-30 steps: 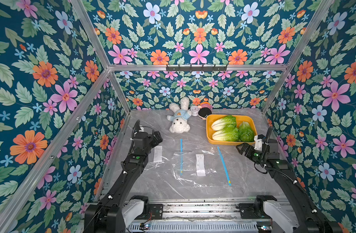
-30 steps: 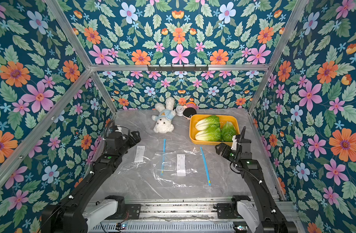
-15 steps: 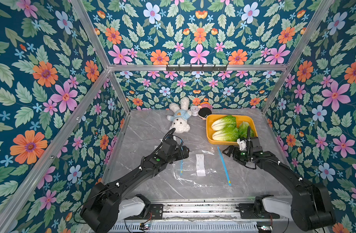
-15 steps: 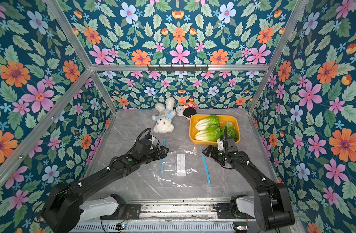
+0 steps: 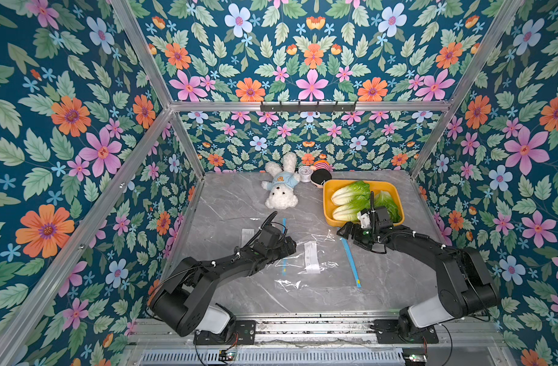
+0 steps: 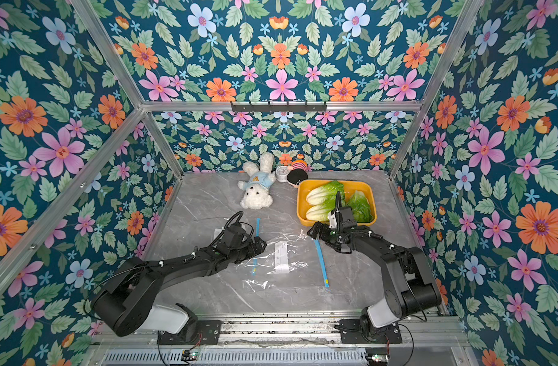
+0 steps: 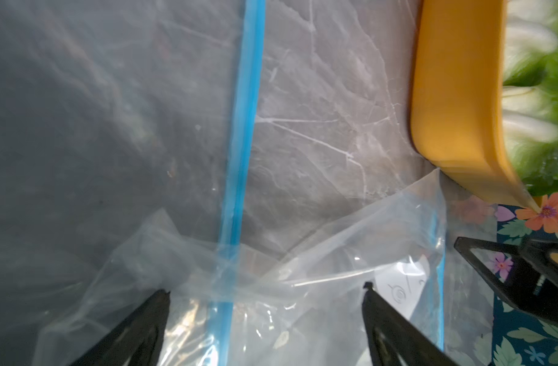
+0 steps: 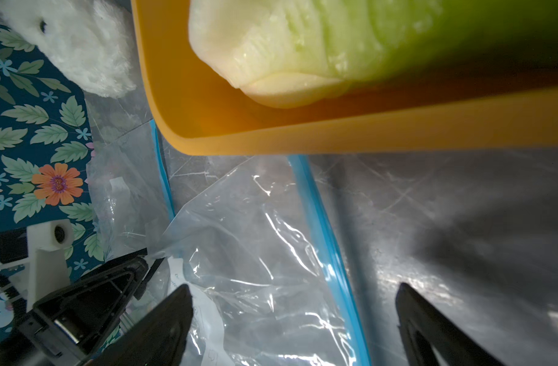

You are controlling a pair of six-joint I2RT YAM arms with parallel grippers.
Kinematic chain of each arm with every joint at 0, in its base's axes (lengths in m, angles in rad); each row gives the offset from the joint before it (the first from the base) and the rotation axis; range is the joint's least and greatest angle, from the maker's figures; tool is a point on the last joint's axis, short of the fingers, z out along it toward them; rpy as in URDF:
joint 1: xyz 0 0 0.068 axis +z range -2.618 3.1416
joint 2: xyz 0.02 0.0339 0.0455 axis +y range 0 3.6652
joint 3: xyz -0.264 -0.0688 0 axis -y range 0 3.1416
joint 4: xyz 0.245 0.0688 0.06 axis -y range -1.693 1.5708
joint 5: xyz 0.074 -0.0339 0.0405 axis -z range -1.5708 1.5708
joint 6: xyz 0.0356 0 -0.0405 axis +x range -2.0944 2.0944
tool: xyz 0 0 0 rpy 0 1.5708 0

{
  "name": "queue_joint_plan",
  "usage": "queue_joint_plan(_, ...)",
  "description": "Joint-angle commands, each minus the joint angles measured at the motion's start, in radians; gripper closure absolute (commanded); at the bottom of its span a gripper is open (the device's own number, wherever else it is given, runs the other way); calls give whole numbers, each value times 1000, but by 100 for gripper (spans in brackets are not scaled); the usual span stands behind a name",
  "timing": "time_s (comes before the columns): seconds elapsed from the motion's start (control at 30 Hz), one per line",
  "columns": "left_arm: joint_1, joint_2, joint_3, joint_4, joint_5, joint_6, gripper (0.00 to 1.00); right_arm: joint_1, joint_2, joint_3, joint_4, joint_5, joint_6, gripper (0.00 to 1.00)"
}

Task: Put the chinese cabbages into a zipper bag and zip it
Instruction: Pick up the zipper food storage bag at the center of the board.

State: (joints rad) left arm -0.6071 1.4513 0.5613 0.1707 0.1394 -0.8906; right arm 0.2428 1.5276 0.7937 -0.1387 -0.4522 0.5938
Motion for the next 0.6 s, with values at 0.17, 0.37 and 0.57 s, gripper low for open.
queue_joint_plan(0.17, 20, 6, -32, 50, 15, 25, 4, 20, 51, 15, 56, -32, 9, 1)
queue_joint_plan(0.37, 20, 10, -38, 58, 11, 22, 5, 39, 92, 12, 79, -47, 12, 1)
queue_joint_plan(0.57, 20, 2, -44, 44, -1, 28, 6, 41, 32, -40, 112, -98, 26, 1)
